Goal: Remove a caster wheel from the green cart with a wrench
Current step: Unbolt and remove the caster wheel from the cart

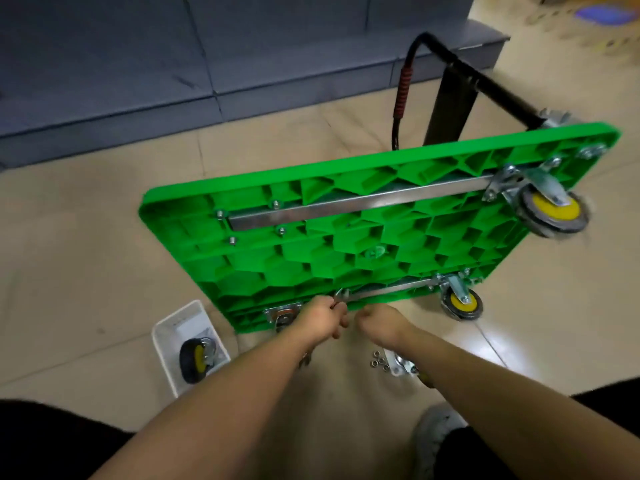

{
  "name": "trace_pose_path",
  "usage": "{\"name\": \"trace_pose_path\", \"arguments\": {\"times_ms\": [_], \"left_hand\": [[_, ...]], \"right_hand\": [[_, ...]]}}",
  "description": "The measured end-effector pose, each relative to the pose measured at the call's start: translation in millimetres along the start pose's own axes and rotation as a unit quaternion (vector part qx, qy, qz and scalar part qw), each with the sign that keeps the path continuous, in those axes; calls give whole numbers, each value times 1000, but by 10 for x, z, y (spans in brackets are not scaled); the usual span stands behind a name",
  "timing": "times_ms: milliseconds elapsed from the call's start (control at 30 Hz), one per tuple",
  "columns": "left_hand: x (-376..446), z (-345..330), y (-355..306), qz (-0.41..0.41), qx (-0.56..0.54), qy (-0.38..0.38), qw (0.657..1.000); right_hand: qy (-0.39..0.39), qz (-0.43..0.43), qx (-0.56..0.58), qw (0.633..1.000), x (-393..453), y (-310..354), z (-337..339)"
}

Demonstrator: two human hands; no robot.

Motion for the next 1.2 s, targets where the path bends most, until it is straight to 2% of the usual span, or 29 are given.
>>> {"name": "trace_pose_path", "arguments": {"times_ms": [100,267,400,567,667,733,800,867,900,933,1000,1067,1200], "left_hand": [[-298,304,-245,-34,-98,-21,994],[-717,759,-539,-102,-104,-100,984],[-984,1009,-699,-131,-131,-135,973],[-1229,1229,-841,-190,-141,-158,959],[-1378,1332,-943,-237,-71,-168,954],[-1432,1422,-1023,-291,25,-193,937],[-1465,1556,-1092,-377,158,-247,879],[-1433,1743,-1131,-458,288,-303,785],[-1392,1842,-1149,-471,339,-321,748],[-1344,1936,-1154,-467,376,-335,727],[-1247,2063,-1165,-435,414,-348,720],[-1151,2124,-1121,-409,425,-338,734],[-1072,2145,-1028,-408,393,-325,757]], "right_hand": [[9,44,127,991,-193,403,98],[24,74,239,968,-463,909,256],[-27,134,217,967,-586,1187,359],[-113,169,207,957,-730,1444,452],[-167,189,162,954,-859,1552,546],[-216,176,149,949,-901,1588,620],[-265,147,196,932,-935,1578,707],[-334,117,245,903,-943,1508,825],[-366,106,256,888,-960,1455,906],[-389,98,271,875,-949,1409,976],[-399,76,310,859,-897,1321,1115],[-401,52,330,853,-821,1274,1215],[-394,32,341,853,-716,1356,1373]]}}
Point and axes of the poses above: each hand's wrist, its own x-axis towards the middle knuckle, its own z-axis out of the back of the hand, y = z × x, the point moved 1 cm from there along x, towards the middle knuckle, and after that the axes turned 15 degrees about -x, right-handed, at the moved point
